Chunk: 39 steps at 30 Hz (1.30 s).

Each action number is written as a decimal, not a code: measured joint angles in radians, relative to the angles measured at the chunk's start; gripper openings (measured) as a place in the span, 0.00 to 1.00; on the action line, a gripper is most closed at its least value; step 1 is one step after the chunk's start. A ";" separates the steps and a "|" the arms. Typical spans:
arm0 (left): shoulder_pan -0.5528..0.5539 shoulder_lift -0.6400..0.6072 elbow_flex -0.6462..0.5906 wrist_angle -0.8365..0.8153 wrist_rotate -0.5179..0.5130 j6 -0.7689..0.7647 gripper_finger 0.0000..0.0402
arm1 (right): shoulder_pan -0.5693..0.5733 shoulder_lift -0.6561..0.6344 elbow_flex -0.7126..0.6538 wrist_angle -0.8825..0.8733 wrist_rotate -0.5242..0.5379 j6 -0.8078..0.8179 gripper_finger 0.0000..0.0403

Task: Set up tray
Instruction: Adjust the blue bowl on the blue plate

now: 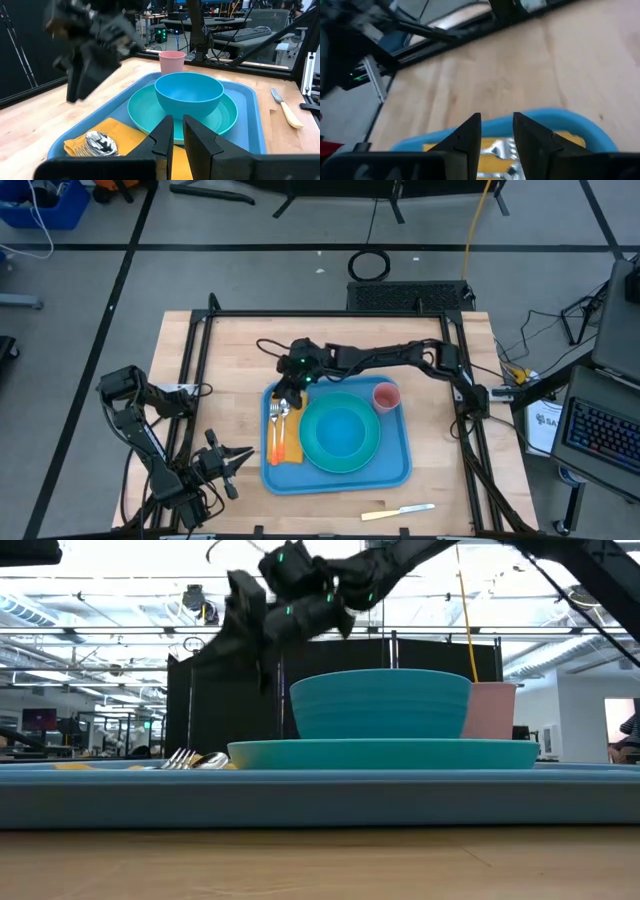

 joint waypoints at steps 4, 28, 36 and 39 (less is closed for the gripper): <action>0.000 0.000 0.000 0.002 0.002 -0.003 0.11 | 0.043 -0.057 0.001 -0.065 0.073 -0.045 0.23; 0.000 -0.001 0.000 0.096 0.060 0.018 0.11 | 0.396 -0.180 0.001 -0.521 0.781 -0.130 0.13; 0.003 -0.001 0.000 0.139 0.060 0.022 0.11 | 0.477 -0.180 0.001 -0.681 0.873 -0.057 0.09; 0.013 -0.001 0.000 0.148 0.061 0.020 0.11 | 0.503 -0.180 0.001 -0.727 0.868 -0.028 0.07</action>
